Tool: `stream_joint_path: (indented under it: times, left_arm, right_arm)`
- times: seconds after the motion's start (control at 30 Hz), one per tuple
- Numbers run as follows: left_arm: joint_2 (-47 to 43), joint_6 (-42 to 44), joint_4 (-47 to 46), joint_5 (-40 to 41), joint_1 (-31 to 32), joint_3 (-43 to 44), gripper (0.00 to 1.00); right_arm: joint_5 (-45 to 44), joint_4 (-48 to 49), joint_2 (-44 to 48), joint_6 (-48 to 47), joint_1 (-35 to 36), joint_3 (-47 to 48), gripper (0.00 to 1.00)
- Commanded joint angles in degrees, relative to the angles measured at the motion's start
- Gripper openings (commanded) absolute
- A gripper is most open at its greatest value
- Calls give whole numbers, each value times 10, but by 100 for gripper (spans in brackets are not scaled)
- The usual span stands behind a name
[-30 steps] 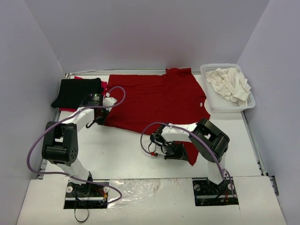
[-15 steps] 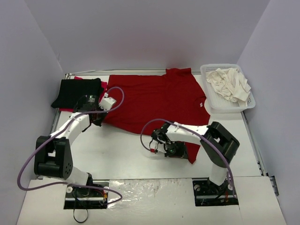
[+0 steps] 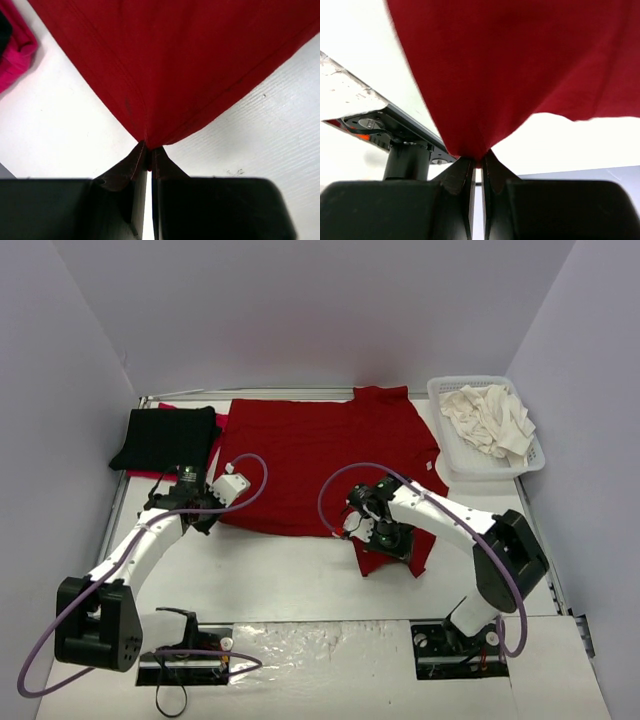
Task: Fold and stack the t-shirts
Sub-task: Grap the side of the flattened tshirt closest away from the robot with both arms, then fold the flattened tshirt in 1/3 of the way
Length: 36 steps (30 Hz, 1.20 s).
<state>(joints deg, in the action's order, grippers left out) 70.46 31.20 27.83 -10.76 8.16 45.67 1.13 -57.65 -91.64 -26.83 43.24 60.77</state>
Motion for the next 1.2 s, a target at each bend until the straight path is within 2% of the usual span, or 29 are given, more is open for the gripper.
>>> stream_joint_path:
  times: [0.0, 0.3, 0.53, 0.93, 1.17]
  left_arm:
    - [-20, 16, 19, -4, 1, -10, 2]
    - [-17, 0, -1, 15, 1, -22, 2]
    - [-10, -28, -16, 7, 1, -1, 2]
    - [64, -6, 7, 18, 0, 85, 2]
    - [101, 11, -4, 37, -4, 104, 2]
  right_arm:
    - [5, -46, 43, -21, -37, 39, 0]
    - [-9, -30, 71, -52, -107, 59, 0]
    - [-33, 12, 43, -64, -173, 118, 0]
    - [-67, 44, -93, -86, -216, 282, 0]
    - [-93, 41, -215, -96, -236, 426, 0]
